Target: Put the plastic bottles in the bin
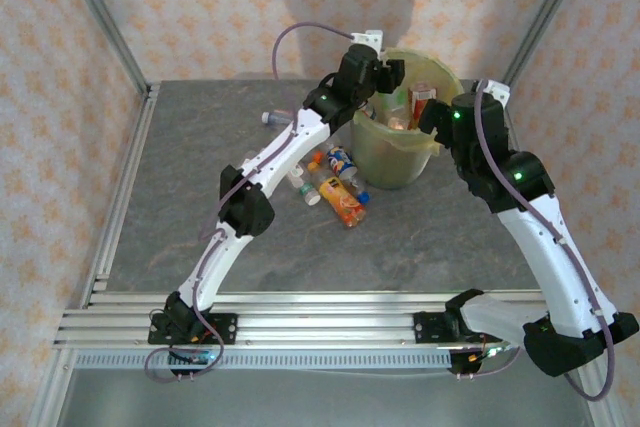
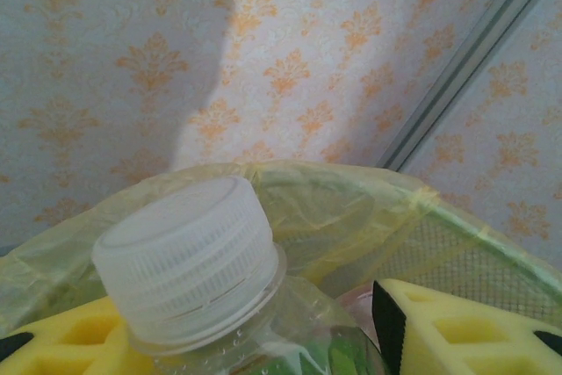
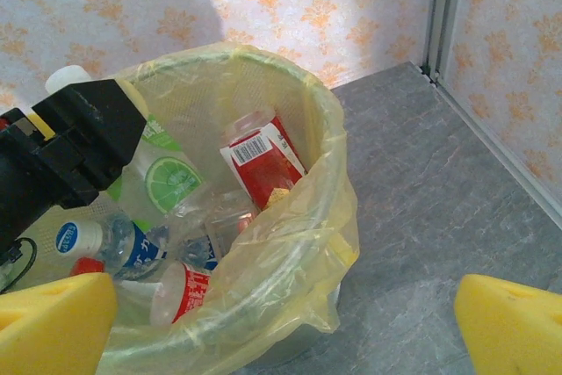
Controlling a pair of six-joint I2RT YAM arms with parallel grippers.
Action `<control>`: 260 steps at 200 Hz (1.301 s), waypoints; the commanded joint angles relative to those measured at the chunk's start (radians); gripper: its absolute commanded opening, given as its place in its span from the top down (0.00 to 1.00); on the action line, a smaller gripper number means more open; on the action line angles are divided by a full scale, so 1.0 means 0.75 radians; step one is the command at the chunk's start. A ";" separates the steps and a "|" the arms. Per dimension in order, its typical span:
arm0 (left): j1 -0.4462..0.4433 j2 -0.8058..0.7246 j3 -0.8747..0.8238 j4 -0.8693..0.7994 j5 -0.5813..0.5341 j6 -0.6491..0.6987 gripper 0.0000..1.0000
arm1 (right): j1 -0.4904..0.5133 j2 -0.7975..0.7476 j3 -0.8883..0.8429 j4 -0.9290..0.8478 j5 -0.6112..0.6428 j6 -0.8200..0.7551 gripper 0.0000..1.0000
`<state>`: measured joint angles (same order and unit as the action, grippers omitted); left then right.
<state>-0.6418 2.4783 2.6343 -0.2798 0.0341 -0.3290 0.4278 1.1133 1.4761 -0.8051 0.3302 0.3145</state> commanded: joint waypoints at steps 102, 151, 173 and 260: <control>-0.026 -0.008 0.159 0.074 0.013 0.015 0.04 | 0.009 0.011 -0.014 -0.053 0.056 0.018 0.01; -0.025 -0.063 0.159 -0.036 -0.044 0.025 0.06 | 0.009 0.013 -0.016 -0.065 0.058 0.031 0.01; -0.024 -0.109 0.153 -0.128 -0.131 0.016 0.07 | 0.009 0.024 -0.015 -0.072 0.023 0.025 0.01; 0.023 -0.719 -0.482 -0.190 -0.563 -0.106 0.00 | 0.120 0.074 -0.002 -0.067 -0.102 -0.037 0.01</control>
<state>-0.6514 2.1284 2.4603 -0.4400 -0.2222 -0.3466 0.4664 1.1595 1.4742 -0.8322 0.2573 0.3065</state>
